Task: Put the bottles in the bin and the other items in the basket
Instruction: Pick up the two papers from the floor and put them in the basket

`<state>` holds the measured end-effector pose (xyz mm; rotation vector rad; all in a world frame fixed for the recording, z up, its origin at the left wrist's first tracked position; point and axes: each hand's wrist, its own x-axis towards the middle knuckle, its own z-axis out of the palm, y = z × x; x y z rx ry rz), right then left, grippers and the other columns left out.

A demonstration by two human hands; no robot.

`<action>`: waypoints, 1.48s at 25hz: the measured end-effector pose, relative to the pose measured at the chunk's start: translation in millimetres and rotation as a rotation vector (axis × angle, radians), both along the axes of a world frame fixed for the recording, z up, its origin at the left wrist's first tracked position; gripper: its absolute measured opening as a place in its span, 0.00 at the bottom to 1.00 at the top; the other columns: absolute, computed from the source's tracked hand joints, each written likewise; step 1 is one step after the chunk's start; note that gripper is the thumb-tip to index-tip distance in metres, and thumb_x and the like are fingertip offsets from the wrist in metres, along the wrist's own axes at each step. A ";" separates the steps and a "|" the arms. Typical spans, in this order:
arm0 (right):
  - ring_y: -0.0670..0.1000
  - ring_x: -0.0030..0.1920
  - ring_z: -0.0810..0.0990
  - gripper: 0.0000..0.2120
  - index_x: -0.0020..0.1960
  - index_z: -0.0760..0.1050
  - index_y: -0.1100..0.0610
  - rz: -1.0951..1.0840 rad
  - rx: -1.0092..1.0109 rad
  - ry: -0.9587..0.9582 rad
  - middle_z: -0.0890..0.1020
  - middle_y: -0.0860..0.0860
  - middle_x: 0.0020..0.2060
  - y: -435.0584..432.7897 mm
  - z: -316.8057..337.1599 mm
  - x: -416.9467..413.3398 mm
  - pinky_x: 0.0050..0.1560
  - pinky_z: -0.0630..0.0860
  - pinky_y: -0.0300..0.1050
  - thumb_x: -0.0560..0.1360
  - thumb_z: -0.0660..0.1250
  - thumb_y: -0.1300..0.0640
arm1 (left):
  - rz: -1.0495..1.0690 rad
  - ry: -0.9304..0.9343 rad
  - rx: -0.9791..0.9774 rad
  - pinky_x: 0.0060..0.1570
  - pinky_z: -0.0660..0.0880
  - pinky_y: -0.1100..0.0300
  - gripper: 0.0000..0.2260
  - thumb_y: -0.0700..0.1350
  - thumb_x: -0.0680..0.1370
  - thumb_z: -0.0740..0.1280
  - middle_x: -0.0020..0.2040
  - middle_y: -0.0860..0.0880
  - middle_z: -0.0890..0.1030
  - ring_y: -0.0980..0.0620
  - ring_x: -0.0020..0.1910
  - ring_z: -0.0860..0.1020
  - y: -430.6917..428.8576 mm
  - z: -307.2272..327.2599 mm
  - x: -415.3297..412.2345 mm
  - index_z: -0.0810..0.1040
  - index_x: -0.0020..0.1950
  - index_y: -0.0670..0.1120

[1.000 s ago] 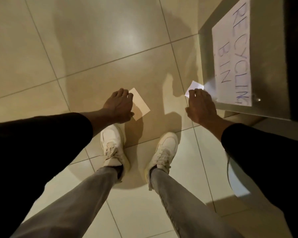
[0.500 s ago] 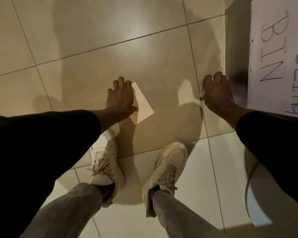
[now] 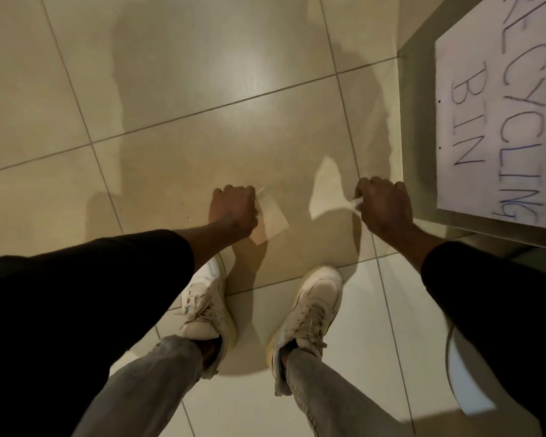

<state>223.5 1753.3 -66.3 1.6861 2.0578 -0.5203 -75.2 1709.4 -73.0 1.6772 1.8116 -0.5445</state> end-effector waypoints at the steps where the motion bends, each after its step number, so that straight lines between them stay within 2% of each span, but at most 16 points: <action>1: 0.60 0.53 0.81 0.09 0.56 0.78 0.55 -0.038 0.002 0.065 0.82 0.55 0.51 -7.1 27.1 -7.2 0.55 0.70 0.53 0.76 0.72 0.58 | 0.019 -0.019 0.012 0.59 0.71 0.46 0.11 0.47 0.78 0.72 0.53 0.43 0.84 0.39 0.56 0.78 0.7 23.1 -0.9 0.78 0.58 0.46; 2: 0.61 0.52 0.81 0.08 0.54 0.79 0.55 -0.044 0.022 0.122 0.82 0.55 0.51 -18.0 34.2 -13.6 0.53 0.70 0.53 0.76 0.72 0.57 | 0.051 -0.035 0.022 0.58 0.71 0.45 0.10 0.47 0.78 0.72 0.51 0.43 0.84 0.39 0.55 0.79 -4.1 24.7 0.9 0.78 0.56 0.46; 4: 0.60 0.48 0.81 0.03 0.50 0.80 0.54 -0.089 0.089 0.213 0.82 0.54 0.47 -31.3 90.1 -22.3 0.50 0.70 0.53 0.78 0.71 0.55 | 0.113 -0.077 0.050 0.57 0.70 0.46 0.07 0.46 0.78 0.71 0.49 0.43 0.84 0.39 0.53 0.79 -2.8 69.2 3.3 0.76 0.53 0.47; 5: 0.60 0.46 0.81 0.05 0.47 0.81 0.55 -0.146 0.114 0.262 0.82 0.54 0.45 -38.2 112.3 -27.9 0.48 0.70 0.53 0.79 0.71 0.54 | 0.160 -0.083 0.029 0.56 0.69 0.46 0.06 0.46 0.78 0.71 0.48 0.43 0.84 0.38 0.52 0.80 -4.0 92.4 3.8 0.75 0.50 0.48; 7: 0.58 0.42 0.80 0.09 0.44 0.80 0.56 -0.339 0.158 0.420 0.82 0.52 0.41 -45.4 153.0 -39.3 0.46 0.72 0.52 0.79 0.72 0.52 | 0.249 -0.107 0.052 0.52 0.69 0.47 0.07 0.48 0.80 0.70 0.49 0.43 0.85 0.38 0.51 0.81 -4.1 129.6 7.1 0.73 0.48 0.50; 9: 0.53 0.40 0.78 0.09 0.43 0.80 0.55 -0.614 0.225 0.551 0.82 0.47 0.40 -54.6 212.7 -47.4 0.43 0.72 0.48 0.77 0.75 0.51 | 0.288 -0.147 0.068 0.53 0.73 0.46 0.07 0.50 0.80 0.70 0.52 0.42 0.85 0.37 0.53 0.82 -4.9 188.3 9.4 0.76 0.51 0.48; 11: 0.50 0.41 0.80 0.06 0.46 0.82 0.53 -0.864 0.293 0.651 0.84 0.45 0.41 -65.3 272.6 -54.9 0.43 0.75 0.45 0.76 0.76 0.52 | 0.307 -0.153 0.047 0.55 0.76 0.45 0.09 0.51 0.80 0.69 0.54 0.41 0.85 0.36 0.54 0.82 -9.8 256.6 12.5 0.78 0.54 0.46; 13: 0.49 0.45 0.81 0.05 0.49 0.83 0.54 -1.000 0.309 0.684 0.86 0.47 0.45 -72.0 302.7 -61.6 0.47 0.79 0.45 0.76 0.75 0.54 | 0.399 -0.172 0.049 0.56 0.77 0.45 0.10 0.51 0.80 0.70 0.53 0.41 0.85 0.36 0.53 0.82 -19.3 286.8 14.1 0.78 0.53 0.45; 18: 0.50 0.48 0.83 0.05 0.52 0.83 0.57 -1.151 0.384 0.696 0.87 0.49 0.48 -85.5 457.2 -48.2 0.52 0.80 0.47 0.77 0.73 0.59 | 0.467 -0.275 0.041 0.52 0.81 0.45 0.11 0.50 0.79 0.71 0.51 0.43 0.87 0.39 0.49 0.84 -26.8 443.1 21.3 0.82 0.54 0.43; 24: 0.51 0.46 0.83 0.03 0.49 0.84 0.55 -1.181 0.350 0.645 0.84 0.46 0.43 -103.3 553.5 -23.7 0.40 0.71 0.37 0.76 0.74 0.58 | 0.495 -0.382 0.104 0.47 0.81 0.50 0.11 0.46 0.79 0.74 0.50 0.43 0.87 0.42 0.47 0.83 -13.2 546.7 24.0 0.84 0.56 0.41; 26: 0.52 0.47 0.82 0.02 0.47 0.81 0.50 -1.308 0.318 0.684 0.82 0.45 0.44 -107.0 599.2 -7.6 0.39 0.73 0.40 0.76 0.74 0.55 | 0.485 -0.424 0.168 0.45 0.77 0.54 0.11 0.46 0.79 0.74 0.51 0.42 0.87 0.43 0.45 0.82 -0.6 593.7 32.2 0.85 0.57 0.41; 28: 0.54 0.47 0.83 0.09 0.42 0.77 0.46 -1.394 0.370 0.772 0.81 0.44 0.41 -116.1 643.7 6.1 0.37 0.78 0.44 0.76 0.75 0.55 | 0.492 -0.472 0.213 0.45 0.77 0.54 0.12 0.45 0.79 0.75 0.51 0.42 0.87 0.44 0.45 0.82 2.7 643.2 45.3 0.85 0.59 0.41; 31: 0.57 0.45 0.85 0.08 0.43 0.79 0.49 -1.357 0.455 0.751 0.85 0.51 0.43 -113.1 682.8 25.4 0.43 0.85 0.54 0.74 0.78 0.53 | 0.456 -0.548 0.266 0.46 0.80 0.51 0.11 0.45 0.79 0.75 0.48 0.44 0.87 0.43 0.46 0.82 7.0 683.8 65.2 0.85 0.57 0.41; 33: 0.56 0.44 0.85 0.09 0.46 0.83 0.54 -1.367 0.551 0.725 0.87 0.54 0.45 -125.0 704.3 40.6 0.43 0.83 0.50 0.73 0.79 0.50 | 0.398 -0.598 0.264 0.44 0.79 0.49 0.09 0.47 0.79 0.75 0.44 0.45 0.85 0.43 0.44 0.81 -2.3 705.2 84.3 0.83 0.50 0.42; 35: 0.53 0.43 0.84 0.12 0.47 0.84 0.56 -1.410 0.634 0.707 0.87 0.53 0.44 -139.5 719.6 52.6 0.39 0.77 0.41 0.73 0.79 0.48 | 0.368 -0.672 0.236 0.39 0.76 0.51 0.12 0.48 0.78 0.76 0.38 0.48 0.82 0.44 0.39 0.80 -11.2 715.6 104.3 0.78 0.42 0.42; 37: 0.50 0.41 0.83 0.15 0.46 0.84 0.56 -1.416 0.630 0.703 0.87 0.50 0.43 -145.1 726.0 49.8 0.33 0.69 0.30 0.73 0.78 0.44 | 0.383 -0.746 0.192 0.41 0.81 0.52 0.10 0.48 0.78 0.76 0.39 0.51 0.83 0.46 0.40 0.83 -11.5 719.2 110.8 0.80 0.44 0.44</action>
